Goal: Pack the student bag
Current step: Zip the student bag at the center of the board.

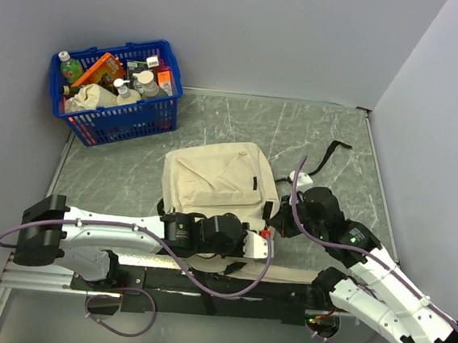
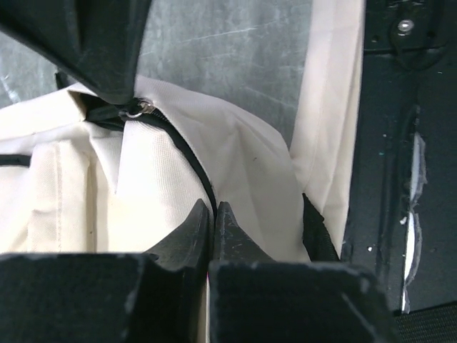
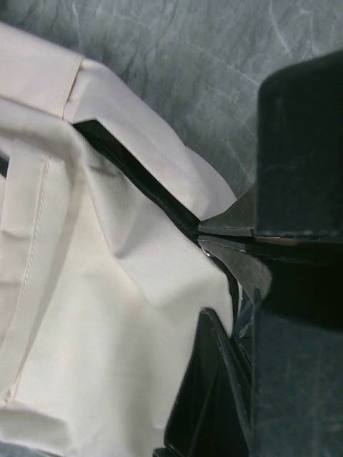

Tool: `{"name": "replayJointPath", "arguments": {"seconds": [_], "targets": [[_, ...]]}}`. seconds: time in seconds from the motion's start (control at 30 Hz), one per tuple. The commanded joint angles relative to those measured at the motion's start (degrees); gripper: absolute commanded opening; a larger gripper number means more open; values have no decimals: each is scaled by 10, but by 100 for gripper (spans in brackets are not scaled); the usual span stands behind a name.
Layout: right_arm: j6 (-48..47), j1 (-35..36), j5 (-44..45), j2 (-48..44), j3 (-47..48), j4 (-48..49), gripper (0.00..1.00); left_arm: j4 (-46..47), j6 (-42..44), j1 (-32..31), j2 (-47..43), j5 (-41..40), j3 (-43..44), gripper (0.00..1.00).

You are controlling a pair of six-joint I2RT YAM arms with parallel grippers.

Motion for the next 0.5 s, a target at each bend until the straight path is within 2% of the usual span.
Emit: {"name": "replayJointPath", "arguments": {"seconds": [0.0,0.1,0.17,0.33,0.47], "targets": [[-11,-2,64,32,25,-19,0,9,27,-3,6,84,36,1],[-36,-28,122,76,48,-22,0,-49,49,-3,1,173,66,1],[-46,-54,122,97,44,-10,0,-93,66,-3,0,225,81,1],[-54,-113,109,127,31,43,0,-161,123,-3,-7,266,114,1],[-60,-116,109,187,64,35,0,-181,151,-3,-21,278,112,1]]}}
